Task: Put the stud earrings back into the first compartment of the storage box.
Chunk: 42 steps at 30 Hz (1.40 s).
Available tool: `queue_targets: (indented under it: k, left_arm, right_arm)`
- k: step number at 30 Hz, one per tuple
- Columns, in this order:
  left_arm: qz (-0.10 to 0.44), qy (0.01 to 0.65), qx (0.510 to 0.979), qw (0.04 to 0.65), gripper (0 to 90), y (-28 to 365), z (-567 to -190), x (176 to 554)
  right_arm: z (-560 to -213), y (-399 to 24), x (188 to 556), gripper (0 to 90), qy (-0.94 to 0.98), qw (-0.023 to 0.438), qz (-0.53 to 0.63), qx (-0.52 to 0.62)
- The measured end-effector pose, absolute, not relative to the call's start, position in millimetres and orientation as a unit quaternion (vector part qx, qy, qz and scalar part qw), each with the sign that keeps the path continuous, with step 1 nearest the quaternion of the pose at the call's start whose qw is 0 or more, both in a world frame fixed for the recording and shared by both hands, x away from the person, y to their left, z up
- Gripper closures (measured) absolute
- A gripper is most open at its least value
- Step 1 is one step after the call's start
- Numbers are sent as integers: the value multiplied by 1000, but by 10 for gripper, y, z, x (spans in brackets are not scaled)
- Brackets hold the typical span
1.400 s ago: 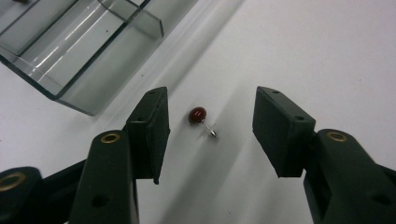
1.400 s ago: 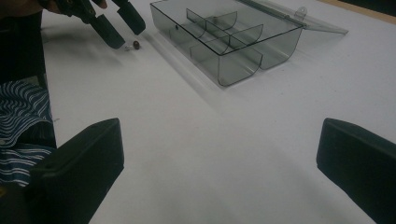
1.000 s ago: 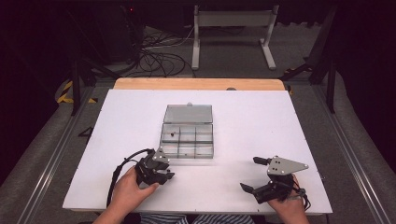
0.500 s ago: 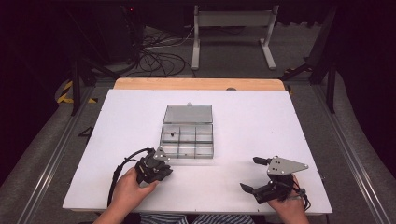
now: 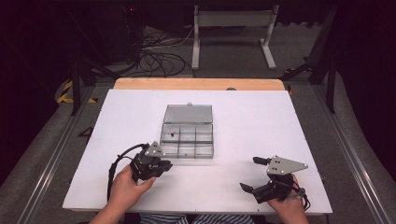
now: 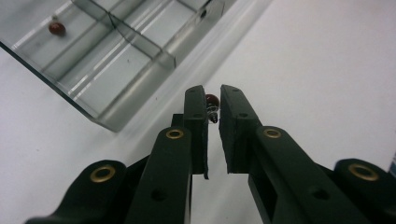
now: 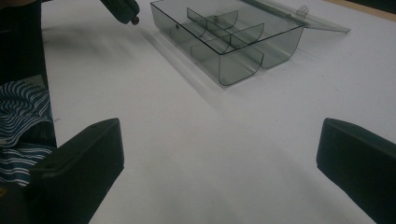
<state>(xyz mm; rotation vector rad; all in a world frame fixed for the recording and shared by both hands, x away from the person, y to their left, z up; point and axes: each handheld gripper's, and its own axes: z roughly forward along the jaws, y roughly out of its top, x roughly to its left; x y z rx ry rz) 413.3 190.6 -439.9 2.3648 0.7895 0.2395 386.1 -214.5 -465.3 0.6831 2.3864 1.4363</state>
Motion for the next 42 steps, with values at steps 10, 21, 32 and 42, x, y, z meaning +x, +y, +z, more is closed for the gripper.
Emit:
queue_targets:
  k: [10,21,32,42]
  left_arm:
    - [96,301,877,362,814,1960,-4190,4162]
    - [108,312,854,401,813,1972,-4019,4285]
    - [121,328,836,424,813,1940,-3938,4477]
    - [105,365,815,438,812,1984,-4010,4781]
  right_arm:
    - [-4653,-2143,3861,16,824,136,496,236]
    - [-4653,-2146,3860,16,825,137,495,236]
    - [-4656,-2148,3862,16,826,136,494,235]
    - [-4660,-2150,3865,16,826,135,494,235]
